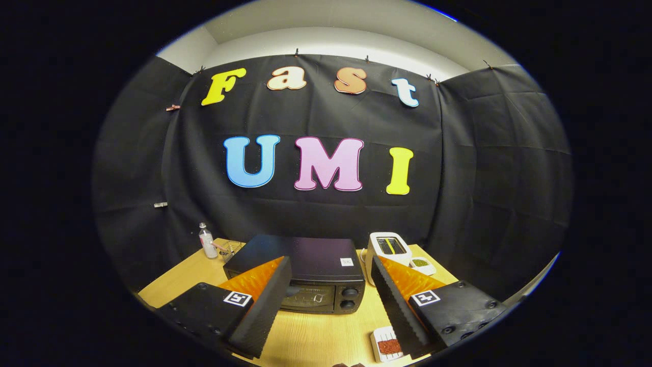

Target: Open the toaster oven, put the food inside, and close the toaster oven door.

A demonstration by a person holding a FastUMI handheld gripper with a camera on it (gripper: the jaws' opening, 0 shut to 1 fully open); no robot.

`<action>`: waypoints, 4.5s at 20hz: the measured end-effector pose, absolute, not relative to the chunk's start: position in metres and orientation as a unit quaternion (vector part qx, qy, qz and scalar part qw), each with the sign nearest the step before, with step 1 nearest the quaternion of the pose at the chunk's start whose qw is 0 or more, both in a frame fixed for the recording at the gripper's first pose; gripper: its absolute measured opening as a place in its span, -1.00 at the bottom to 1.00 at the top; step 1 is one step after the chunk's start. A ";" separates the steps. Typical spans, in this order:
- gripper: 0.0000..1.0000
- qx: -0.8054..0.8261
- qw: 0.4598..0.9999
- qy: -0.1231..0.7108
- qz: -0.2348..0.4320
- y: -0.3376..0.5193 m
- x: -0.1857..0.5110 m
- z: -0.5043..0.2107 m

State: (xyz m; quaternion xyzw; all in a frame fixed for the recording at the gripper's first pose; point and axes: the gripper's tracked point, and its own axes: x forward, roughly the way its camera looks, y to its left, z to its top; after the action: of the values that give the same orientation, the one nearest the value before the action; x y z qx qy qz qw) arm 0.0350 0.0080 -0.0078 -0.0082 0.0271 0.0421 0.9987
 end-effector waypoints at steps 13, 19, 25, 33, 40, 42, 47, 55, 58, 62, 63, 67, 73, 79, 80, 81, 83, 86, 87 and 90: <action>0.94 -0.008 0.996 0.023 0.081 0.056 0.050 -0.015; 0.94 0.006 0.996 0.034 0.081 0.099 0.073 -0.039; 0.95 0.009 0.995 0.058 0.075 0.138 0.106 -0.093; 0.95 0.001 0.994 0.094 0.051 0.147 0.137 -0.160; 0.95 0.008 0.994 0.096 0.042 0.144 0.143 -0.165; 0.95 0.008 0.994 0.098 0.048 0.144 0.143 -0.167; 0.96 0.010 0.992 0.109 0.062 0.142 0.128 -0.170; 0.95 0.015 0.988 0.135 0.074 0.136 0.078 -0.196; 0.95 0.015 0.985 0.151 0.080 0.135 0.059 -0.213; 0.95 0.017 0.978 0.192 0.083 0.130 0.035 -0.247; 0.94 0.022 0.976 0.202 0.083 0.128 0.029 -0.257; 0.89 0.039 0.960 0.263 0.086 0.127 0.015 -0.300; 0.92 0.066 0.951 0.295 0.070 0.110 0.016 -0.314; 0.98 0.039 0.957 0.275 0.082 0.097 -0.001 -0.281; 0.98 0.033 0.959 0.269 0.083 0.091 -0.005 -0.270; 0.98 0.027 0.961 0.263 0.083 0.084 -0.007 -0.260; 0.98 0.016 0.965 0.249 0.077 0.063 -0.011 -0.235; 0.97 0.005 0.973 0.225 0.055 0.019 -0.015 -0.195; 0.97 0.002 0.975 0.219 0.047 0.003 -0.016 -0.185; 0.97 -0.001 0.978 0.209 0.020 -0.049 -0.020 -0.163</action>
State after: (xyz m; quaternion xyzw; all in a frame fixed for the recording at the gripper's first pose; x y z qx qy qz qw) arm -0.0196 -0.0488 -0.1632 -0.0015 0.2093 0.0197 0.9777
